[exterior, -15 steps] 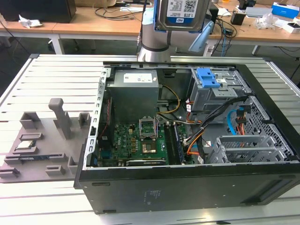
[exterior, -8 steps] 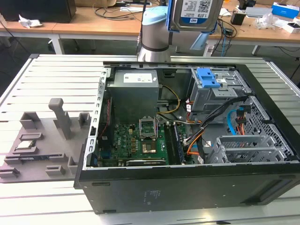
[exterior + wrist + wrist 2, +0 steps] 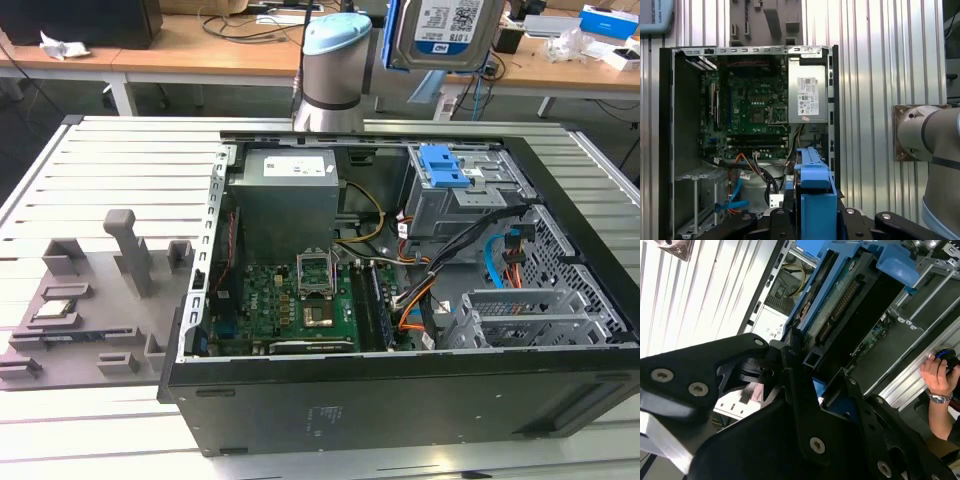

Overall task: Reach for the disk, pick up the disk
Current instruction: 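Pick up the disk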

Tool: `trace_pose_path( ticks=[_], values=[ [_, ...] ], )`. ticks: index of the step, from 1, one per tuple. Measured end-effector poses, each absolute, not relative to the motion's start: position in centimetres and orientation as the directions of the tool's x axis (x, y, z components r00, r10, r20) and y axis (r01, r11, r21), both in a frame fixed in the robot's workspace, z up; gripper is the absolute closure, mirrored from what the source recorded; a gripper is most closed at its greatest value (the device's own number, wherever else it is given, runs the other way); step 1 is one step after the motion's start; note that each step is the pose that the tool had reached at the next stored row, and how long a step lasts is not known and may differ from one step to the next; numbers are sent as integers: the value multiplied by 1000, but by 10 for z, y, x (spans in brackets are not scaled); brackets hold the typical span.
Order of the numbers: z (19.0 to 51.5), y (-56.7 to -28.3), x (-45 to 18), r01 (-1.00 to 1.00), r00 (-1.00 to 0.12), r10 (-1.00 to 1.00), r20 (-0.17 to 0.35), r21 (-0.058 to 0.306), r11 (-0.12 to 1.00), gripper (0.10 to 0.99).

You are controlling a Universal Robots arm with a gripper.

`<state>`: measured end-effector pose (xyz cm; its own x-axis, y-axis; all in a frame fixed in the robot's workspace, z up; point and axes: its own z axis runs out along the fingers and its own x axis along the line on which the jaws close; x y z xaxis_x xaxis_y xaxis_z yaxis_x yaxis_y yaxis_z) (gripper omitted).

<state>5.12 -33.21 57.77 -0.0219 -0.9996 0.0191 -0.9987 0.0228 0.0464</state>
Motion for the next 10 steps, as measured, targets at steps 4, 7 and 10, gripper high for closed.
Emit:
trace_pose_path(
  ticks=[4,7,10],
  values=[
    [575,-332,62,-999,-22,-1000,19,46,23,722],
    [573,-332,71,-999,-22,-1000,20,46,23,722],
    [571,-332,78,-999,-22,-1000,20,46,23,722]
  ],
)
